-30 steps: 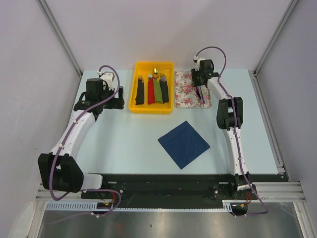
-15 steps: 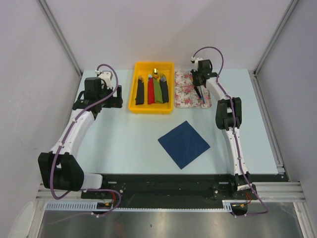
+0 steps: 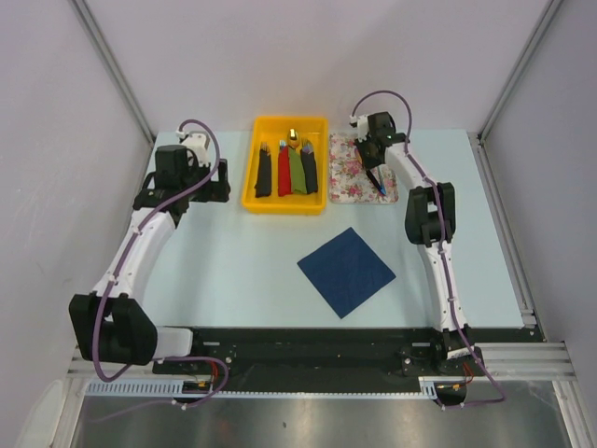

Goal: Place the utensils on the paper napkin and roll it up

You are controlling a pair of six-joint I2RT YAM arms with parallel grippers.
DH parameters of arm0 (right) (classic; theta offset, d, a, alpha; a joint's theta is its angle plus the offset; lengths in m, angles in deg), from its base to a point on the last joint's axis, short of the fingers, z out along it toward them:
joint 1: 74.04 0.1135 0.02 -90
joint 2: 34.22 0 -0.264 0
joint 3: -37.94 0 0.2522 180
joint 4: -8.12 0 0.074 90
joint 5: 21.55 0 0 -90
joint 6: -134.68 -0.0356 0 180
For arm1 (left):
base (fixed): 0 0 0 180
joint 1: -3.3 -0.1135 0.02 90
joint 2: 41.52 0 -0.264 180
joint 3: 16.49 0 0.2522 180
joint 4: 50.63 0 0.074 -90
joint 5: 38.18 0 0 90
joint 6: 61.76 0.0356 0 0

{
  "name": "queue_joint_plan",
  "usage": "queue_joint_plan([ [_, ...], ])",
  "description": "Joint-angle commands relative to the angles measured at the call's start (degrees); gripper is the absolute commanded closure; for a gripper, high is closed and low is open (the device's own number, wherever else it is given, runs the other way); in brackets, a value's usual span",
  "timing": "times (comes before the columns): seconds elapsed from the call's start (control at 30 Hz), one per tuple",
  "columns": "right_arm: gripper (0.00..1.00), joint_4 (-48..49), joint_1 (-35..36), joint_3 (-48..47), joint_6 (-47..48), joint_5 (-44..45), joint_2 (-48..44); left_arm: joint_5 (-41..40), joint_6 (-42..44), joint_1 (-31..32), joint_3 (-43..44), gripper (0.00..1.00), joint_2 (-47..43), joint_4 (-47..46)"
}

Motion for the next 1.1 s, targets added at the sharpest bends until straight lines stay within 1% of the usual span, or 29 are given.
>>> queue_joint_plan([
  [0.0,1.00,-5.2,-0.1,0.6,0.0,-2.0,-5.9,1.4,0.2,-0.3,-0.6,0.00,-3.7,-0.9],
  [0.3,1.00,-7.3,-0.5,0.6,-0.6,-4.5,-9.3,2.2,-1.1,-0.3,-1.7,0.00,-5.5,-0.8],
  [0.43,1.00,-8.1,-0.8,2.3,-0.6,-5.9,-11.1,3.1,-0.7,-0.3,-2.4,0.00,-6.4,-0.9],
  [0.57,1.00,-9.0,-1.0,5.3,-0.4,-7.8,-13.0,4.3,-0.2,-0.3,-3.6,0.00,-7.1,-1.7],
  [0.73,1.00,-8.7,-1.0,12.0,-0.2,-8.5,-15.5,4.7,-0.2,-0.3,-3.4,0.00,-7.3,-1.7],
  [1.07,1.00,-7.4,-1.0,18.6,-0.6,-5.7,-17.0,4.9,-0.2,-0.3,-4.0,0.00,-7.7,-1.4],
])
